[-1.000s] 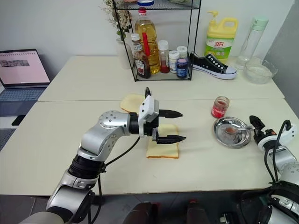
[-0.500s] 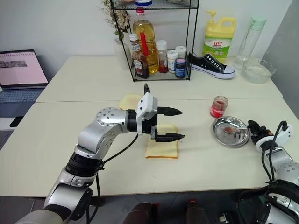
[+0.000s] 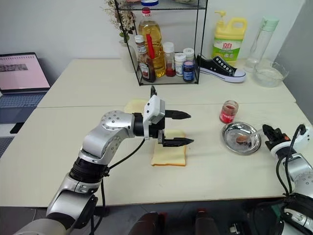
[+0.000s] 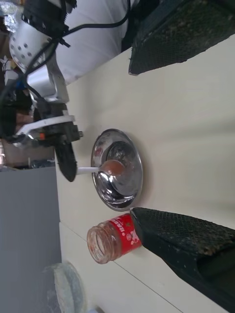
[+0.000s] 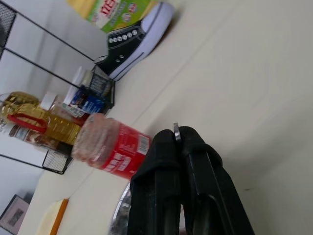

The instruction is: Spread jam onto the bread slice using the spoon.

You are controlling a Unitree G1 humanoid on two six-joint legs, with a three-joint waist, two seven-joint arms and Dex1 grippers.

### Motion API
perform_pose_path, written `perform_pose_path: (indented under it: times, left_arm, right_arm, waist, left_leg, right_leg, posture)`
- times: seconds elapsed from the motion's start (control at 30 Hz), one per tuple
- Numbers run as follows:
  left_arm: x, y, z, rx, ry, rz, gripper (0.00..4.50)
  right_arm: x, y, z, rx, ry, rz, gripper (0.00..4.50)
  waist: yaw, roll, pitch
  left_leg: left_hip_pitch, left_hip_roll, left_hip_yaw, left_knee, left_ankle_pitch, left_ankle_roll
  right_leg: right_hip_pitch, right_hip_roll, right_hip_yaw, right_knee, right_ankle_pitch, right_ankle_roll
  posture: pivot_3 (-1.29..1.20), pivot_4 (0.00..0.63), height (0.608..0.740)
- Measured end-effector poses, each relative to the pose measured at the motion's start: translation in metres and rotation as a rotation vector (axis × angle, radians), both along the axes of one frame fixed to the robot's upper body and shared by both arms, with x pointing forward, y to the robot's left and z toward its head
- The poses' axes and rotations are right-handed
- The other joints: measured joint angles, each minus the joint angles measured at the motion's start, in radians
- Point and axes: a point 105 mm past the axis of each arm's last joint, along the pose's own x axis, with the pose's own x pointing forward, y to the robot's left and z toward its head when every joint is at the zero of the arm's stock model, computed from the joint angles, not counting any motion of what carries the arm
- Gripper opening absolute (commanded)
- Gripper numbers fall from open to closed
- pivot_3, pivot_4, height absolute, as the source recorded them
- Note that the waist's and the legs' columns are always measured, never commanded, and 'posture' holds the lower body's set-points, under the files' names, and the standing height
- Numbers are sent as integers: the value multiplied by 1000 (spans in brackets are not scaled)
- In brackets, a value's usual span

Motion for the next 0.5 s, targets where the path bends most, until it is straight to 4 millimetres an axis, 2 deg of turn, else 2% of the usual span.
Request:
perform_pose_path:
  times: [0.1,0.2,0.43,0.5]
  left_arm:
    - [9,4,1,2,-11,39,4500]
    - [19,11,6,-20,-24,101,4500]
    - [42,9,4,-58,-51,221,4500]
    - [43,5,8,-68,-60,224,4500]
  right_arm:
    - [-2,18,34,-103,-80,36,33]
    - [-2,31,55,-194,-120,51,33]
    - [21,45,114,-414,-240,-14,33]
    - [27,49,123,-460,-267,-26,33]
  waist:
    - [0,0,0]
    - [0,0,0]
    - [0,0,0]
    - [1,0,0]
  left_leg:
    - [0,0,0,0,0,0]
    - [-1,0,0,0,0,0]
    - [-1,-1,0,0,0,0]
    - [-1,0,0,0,0,0]
  right_leg:
    - [-1,0,0,0,0,0]
    - [-1,0,0,0,0,0]
    - [-1,0,0,0,0,0]
    - [-2,0,-1,-1,0,0]
  posture:
    - [0,150,740]
    - [0,150,740]
    - [0,150,740]
    - [0,150,740]
